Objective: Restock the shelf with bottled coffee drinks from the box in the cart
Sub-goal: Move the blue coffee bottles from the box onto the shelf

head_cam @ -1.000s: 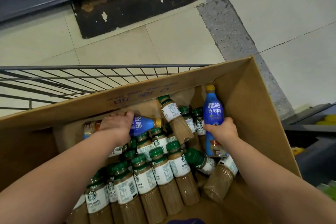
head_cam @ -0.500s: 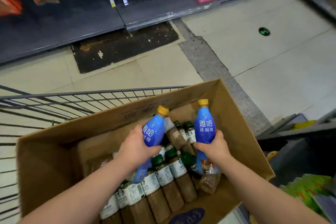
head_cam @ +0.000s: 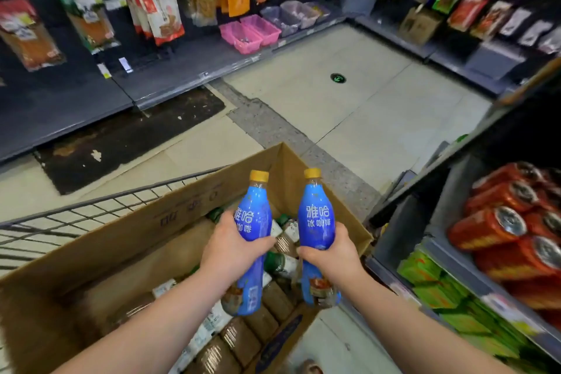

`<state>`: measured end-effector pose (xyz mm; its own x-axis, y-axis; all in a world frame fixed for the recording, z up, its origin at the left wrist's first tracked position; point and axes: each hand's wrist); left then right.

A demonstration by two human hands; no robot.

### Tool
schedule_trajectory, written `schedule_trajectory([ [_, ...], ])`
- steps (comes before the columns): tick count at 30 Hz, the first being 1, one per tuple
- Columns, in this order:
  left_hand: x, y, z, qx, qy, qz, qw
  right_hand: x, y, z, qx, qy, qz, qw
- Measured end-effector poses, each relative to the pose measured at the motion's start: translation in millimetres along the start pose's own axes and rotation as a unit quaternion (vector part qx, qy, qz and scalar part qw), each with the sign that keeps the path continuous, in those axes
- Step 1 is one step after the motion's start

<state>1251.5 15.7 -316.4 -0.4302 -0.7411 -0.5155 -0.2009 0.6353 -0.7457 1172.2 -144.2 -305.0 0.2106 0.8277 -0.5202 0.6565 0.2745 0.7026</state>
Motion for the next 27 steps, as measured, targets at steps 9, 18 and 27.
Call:
schedule_trajectory([
  [9, 62.3, -55.9, -57.3, 0.107, 0.065, 0.042, 0.991, -72.4, -55.6, -68.8, 0.009, -0.1, 0.086, 0.991],
  [18, 191.0, -118.1, -203.2, 0.218, 0.169, 0.067, 0.959, -171.2, -183.0, -200.5, 0.033, -0.218, 0.174, 0.96],
  [27, 314.2, -151.3, -379.8, 0.305, 0.285, 0.073, 0.906, -270.9, -305.0, -359.0, 0.042, -0.349, 0.205, 0.914],
])
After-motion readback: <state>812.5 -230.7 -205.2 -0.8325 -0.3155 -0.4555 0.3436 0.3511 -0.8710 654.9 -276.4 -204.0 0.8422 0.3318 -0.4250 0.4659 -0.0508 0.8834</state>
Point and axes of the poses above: each hand's wrist, its own z-axis towards the middle knuckle, its own x-axis out of the palm, y = z × x, and after that the axes turned 4 degrees about y, right-handed
